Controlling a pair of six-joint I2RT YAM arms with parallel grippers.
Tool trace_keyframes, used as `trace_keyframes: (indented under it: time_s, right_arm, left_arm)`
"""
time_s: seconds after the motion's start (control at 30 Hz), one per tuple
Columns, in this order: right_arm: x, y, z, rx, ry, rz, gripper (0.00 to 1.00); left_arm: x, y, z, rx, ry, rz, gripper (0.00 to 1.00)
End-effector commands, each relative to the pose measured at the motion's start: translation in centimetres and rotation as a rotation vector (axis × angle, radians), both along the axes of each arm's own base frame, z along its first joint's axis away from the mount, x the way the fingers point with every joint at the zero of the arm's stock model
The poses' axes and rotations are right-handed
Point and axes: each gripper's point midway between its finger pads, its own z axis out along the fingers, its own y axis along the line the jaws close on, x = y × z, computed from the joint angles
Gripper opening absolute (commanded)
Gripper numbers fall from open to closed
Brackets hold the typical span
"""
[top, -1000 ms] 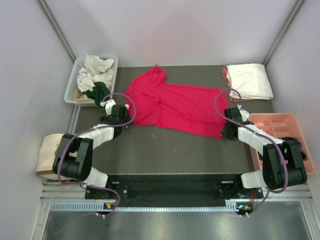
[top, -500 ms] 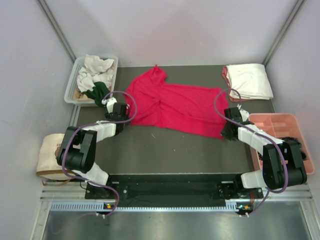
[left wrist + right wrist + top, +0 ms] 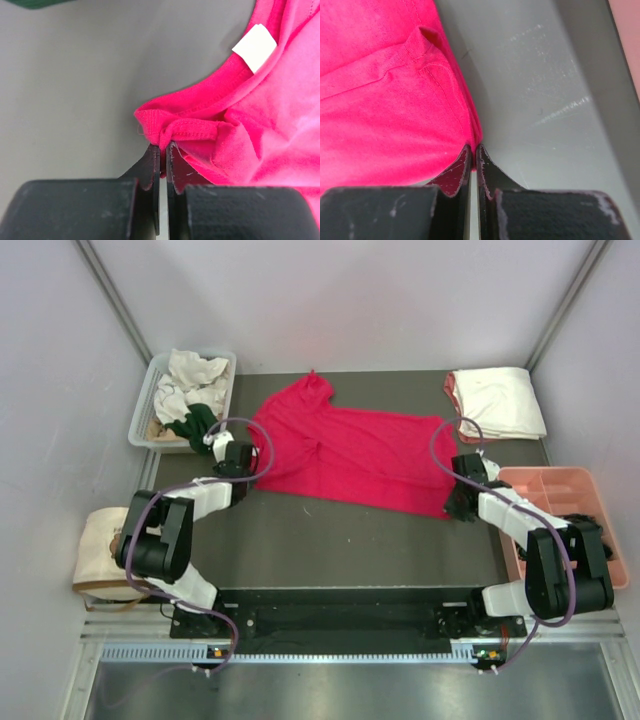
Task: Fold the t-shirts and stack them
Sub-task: Fold the flattened tshirt in 1/3 of the way
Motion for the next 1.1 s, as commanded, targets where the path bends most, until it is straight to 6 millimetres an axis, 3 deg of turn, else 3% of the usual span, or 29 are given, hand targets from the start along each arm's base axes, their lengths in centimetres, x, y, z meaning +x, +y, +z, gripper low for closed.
trace_keyframes:
  time_s: [0.0, 0.2, 0.4, 0.57, 0.6, 0.87, 1.07]
  right_arm:
    - [0.0, -0.9, 1.8, -0.035, 0.004, 0.004, 0.0]
    - [-0.9, -0.7, 2.1, -0.025, 0.037, 0.011, 0.0]
    - [-1.8, -0.3, 2.3, 0.003, 0.058, 0.02, 0.0]
    - [-3.1, -0.1, 2.4, 0.023, 0.083, 0.024, 0.01]
    - [-3.3, 0.1, 2.5, 0.031, 0.079, 0.027, 0.01]
    - [-4.7, 0.3, 2.7, 0.057, 0.085, 0.02, 0.03]
    - [-5.7, 0.7, 2.8, 0.087, 0.098, 0.014, 0.02]
  left_arm:
    - [0.1, 1.0, 4.3, 0.028, -0.071, 0.019, 0.0]
    - [-2.1, 2.2, 6.5, 0.065, -0.075, 0.036, 0.0]
    - [-3.4, 2.0, 7.5, 0.041, -0.074, 0.025, 0.0]
    - [-5.7, 2.2, 7.1, 0.009, -0.036, 0.056, 0.0]
    - [-6.0, 2.1, 7.8, -0.013, -0.059, 0.068, 0.0]
    - [-10.5, 0.3, 6.3, -0.2, -0.038, 0.083, 0.0]
    - [-14.3, 1.9, 5.8, -0.208, -0.031, 0.181, 0.0]
